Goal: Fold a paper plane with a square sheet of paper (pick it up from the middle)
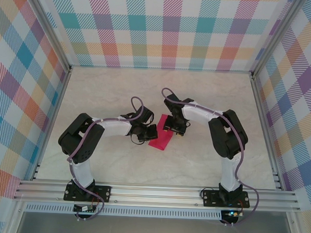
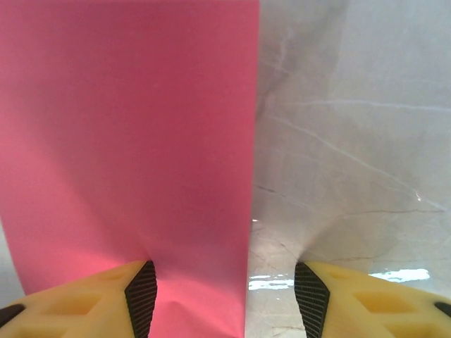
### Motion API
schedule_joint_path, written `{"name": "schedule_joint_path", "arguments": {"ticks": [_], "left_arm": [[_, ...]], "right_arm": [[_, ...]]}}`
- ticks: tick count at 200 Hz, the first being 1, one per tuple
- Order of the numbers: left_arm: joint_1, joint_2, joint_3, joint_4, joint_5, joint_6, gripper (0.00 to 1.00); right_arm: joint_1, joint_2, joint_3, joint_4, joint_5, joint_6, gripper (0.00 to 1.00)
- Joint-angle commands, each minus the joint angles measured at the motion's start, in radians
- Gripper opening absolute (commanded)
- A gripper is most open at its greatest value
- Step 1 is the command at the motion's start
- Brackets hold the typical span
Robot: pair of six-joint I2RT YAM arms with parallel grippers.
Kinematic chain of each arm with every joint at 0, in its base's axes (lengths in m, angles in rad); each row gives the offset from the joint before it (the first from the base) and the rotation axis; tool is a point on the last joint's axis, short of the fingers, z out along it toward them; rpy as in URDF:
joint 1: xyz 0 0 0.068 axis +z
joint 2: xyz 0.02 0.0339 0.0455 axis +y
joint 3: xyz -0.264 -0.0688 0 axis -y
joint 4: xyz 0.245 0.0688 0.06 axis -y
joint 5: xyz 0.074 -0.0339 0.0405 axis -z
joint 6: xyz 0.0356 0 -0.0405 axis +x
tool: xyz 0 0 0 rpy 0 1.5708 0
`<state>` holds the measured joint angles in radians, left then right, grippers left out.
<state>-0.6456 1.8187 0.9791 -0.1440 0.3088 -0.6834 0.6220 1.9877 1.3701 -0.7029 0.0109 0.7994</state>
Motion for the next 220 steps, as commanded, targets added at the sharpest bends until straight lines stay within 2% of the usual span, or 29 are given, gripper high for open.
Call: {"name": "schedule_joint_path", "arguments": {"ticks": [1,43,74,90,110,220], "left_arm": [[-0.005,0.032,-0.021,-0.086,-0.094,0.021,0.03],[-0.005,0.031,-0.033,-0.083,-0.1,0.021,0.01],[-0.005,0.03,-0.032,-0.083,-0.104,0.018,0.01],[-0.005,0.028,-0.03,-0.082,-0.103,0.018,0.01],[-0.004,0.028,-0.027,-0.084,-0.103,0.016,0.0],[-0.005,0.027,-0.032,-0.103,-0.119,0.015,0.0]], "right_arm": [[-0.008,-0.081,-0.052,0.108,-0.045,-0.054,0.59],[-0.03,-0.225,-0.19,0.279,-0.147,-0.123,0.58],[-0.05,-0.225,-0.281,0.438,-0.307,-0.12,0.44],[-0.056,-0.202,-0.297,0.48,-0.339,-0.111,0.34],[-0.07,-0.182,-0.322,0.534,-0.365,-0.094,0.28],[-0.173,-0.047,-0.376,0.659,-0.403,-0.096,0.22]]}}
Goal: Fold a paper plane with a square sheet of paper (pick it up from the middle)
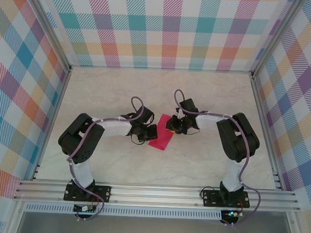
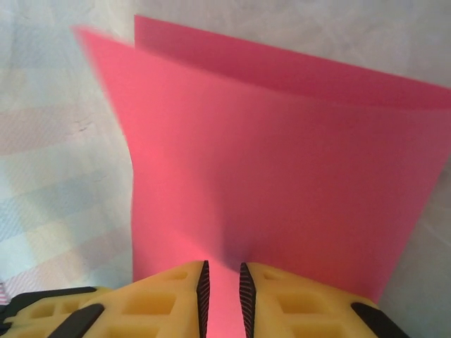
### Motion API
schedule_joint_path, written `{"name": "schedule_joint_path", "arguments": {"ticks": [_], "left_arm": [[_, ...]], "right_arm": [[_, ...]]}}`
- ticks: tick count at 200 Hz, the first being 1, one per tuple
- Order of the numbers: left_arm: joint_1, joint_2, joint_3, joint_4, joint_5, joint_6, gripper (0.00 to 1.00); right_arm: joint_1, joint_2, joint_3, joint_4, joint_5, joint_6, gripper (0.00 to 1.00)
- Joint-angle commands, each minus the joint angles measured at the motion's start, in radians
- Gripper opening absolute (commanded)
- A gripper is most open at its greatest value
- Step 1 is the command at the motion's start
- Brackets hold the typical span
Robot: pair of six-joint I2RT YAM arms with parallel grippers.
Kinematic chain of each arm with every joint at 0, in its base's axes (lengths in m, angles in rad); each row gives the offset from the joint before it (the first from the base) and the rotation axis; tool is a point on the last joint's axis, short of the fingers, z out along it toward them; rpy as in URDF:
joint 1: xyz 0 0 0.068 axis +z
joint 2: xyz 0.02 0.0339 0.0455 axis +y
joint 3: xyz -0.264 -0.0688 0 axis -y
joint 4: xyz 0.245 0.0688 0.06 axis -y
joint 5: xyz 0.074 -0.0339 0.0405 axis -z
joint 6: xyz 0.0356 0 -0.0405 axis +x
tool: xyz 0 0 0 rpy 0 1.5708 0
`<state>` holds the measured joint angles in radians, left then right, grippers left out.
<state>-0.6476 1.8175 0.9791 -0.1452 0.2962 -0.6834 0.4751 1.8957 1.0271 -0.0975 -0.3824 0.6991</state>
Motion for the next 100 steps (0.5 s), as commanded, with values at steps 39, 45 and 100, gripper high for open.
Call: {"name": "schedule_joint_path", "arguments": {"ticks": [39,45,100], "left_arm": [[-0.003,0.023,-0.037,-0.103,-0.106,0.014,0.0],[-0.003,0.023,-0.037,-0.104,-0.106,0.014,0.0],[-0.003,0.022,-0.033,-0.103,-0.105,0.015,0.0]], "right_arm": [[-0.052,0.021,-0.025,0.089,-0.04,0.01,0.22],[-0.053,0.02,-0.017,0.089,-0.044,0.005,0.22],[-0.09,0.057,0.015,0.069,-0.021,0.003,0.21]]}}
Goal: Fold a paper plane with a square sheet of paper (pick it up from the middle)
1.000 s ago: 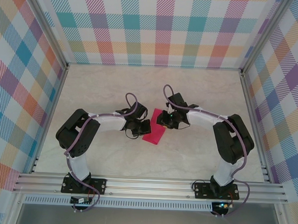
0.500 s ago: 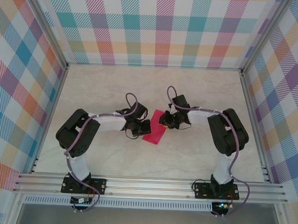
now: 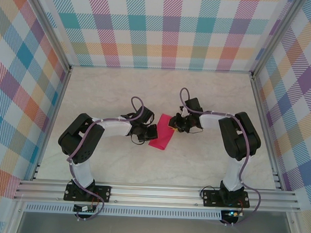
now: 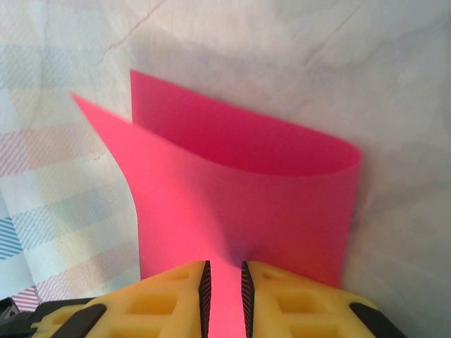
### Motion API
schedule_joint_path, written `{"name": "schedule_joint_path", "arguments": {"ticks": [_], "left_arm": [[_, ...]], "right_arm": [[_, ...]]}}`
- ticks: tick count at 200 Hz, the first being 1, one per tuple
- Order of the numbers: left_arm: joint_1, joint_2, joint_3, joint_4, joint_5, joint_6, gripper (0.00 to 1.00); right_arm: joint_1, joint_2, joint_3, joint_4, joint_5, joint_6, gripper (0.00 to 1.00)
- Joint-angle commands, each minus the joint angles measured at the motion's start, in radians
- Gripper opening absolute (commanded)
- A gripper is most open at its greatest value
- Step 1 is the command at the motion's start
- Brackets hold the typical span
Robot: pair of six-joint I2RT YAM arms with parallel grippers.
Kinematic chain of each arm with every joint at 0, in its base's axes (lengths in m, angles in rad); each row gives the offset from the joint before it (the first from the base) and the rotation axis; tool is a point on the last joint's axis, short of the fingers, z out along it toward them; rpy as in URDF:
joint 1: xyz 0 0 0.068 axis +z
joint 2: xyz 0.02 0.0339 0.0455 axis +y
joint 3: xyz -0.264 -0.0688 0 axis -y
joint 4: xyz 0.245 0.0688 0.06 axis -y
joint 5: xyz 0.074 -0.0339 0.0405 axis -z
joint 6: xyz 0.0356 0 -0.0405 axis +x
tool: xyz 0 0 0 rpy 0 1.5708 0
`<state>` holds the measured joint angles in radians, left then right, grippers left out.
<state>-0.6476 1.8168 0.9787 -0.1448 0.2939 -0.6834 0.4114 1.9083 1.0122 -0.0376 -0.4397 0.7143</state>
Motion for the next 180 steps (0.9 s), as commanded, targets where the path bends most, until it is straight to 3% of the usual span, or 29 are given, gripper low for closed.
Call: {"name": "schedule_joint_path", "arguments": {"ticks": [1,82,180], "left_arm": [[-0.003,0.022,-0.032,-0.104,-0.102,0.015,0.0],[-0.003,0.012,-0.034,-0.103,-0.1,0.013,0.0],[-0.003,0.006,-0.035,-0.102,-0.102,0.006,0.0]], "right_arm": [[-0.025,0.046,0.03,0.01,0.036,-0.012,0.21],[-0.045,0.025,0.091,-0.044,0.054,-0.016,0.17],[-0.044,0.121,0.188,-0.128,0.097,-0.029,0.13]]}}
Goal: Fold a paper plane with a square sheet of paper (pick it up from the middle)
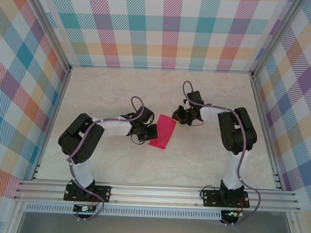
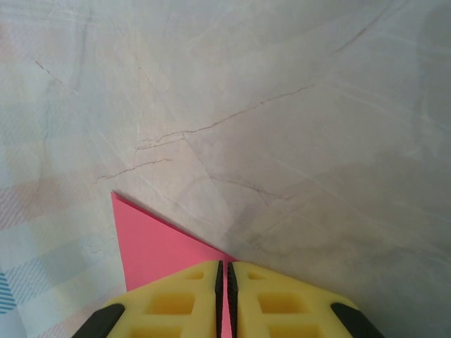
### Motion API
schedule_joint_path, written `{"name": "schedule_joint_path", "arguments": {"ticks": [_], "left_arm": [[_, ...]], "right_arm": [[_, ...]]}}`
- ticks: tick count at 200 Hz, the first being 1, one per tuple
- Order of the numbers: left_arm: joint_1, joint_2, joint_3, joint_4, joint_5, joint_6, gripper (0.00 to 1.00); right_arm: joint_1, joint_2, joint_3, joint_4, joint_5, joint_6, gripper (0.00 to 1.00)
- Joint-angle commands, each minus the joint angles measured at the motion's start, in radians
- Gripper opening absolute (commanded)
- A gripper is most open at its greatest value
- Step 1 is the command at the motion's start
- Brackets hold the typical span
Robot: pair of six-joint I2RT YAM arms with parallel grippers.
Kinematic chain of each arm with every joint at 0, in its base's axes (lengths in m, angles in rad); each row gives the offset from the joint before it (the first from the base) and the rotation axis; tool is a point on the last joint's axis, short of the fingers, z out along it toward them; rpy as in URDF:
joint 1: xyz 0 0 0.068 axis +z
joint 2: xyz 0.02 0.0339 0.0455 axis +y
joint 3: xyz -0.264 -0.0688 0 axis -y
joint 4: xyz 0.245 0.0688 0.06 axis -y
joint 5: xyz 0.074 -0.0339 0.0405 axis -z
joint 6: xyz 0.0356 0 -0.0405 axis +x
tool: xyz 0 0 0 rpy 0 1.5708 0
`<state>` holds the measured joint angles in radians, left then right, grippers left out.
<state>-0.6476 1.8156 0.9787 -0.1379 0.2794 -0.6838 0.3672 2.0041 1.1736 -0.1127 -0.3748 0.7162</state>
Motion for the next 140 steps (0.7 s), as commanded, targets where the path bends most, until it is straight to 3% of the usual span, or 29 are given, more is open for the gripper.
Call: {"name": "schedule_joint_path", "arguments": {"ticks": [1,39,76,140], "left_arm": [[-0.003,0.007,-0.035,-0.109,-0.088,0.007,0.0],[-0.003,0.001,-0.031,-0.102,-0.089,-0.006,0.0],[-0.003,0.007,-0.03,-0.085,-0.085,-0.02,0.0],[-0.003,0.006,-0.037,-0.076,-0.092,-0.036,0.0]], "right_arm": [[0.0,0.024,0.028,-0.053,0.032,-0.032,0.13],[0.002,-0.097,0.002,-0.049,-0.018,-0.048,0.14],[0.047,-0.221,-0.155,0.022,-0.092,0.028,0.15],[0.182,-0.254,-0.286,0.057,-0.094,0.135,0.14]]}}
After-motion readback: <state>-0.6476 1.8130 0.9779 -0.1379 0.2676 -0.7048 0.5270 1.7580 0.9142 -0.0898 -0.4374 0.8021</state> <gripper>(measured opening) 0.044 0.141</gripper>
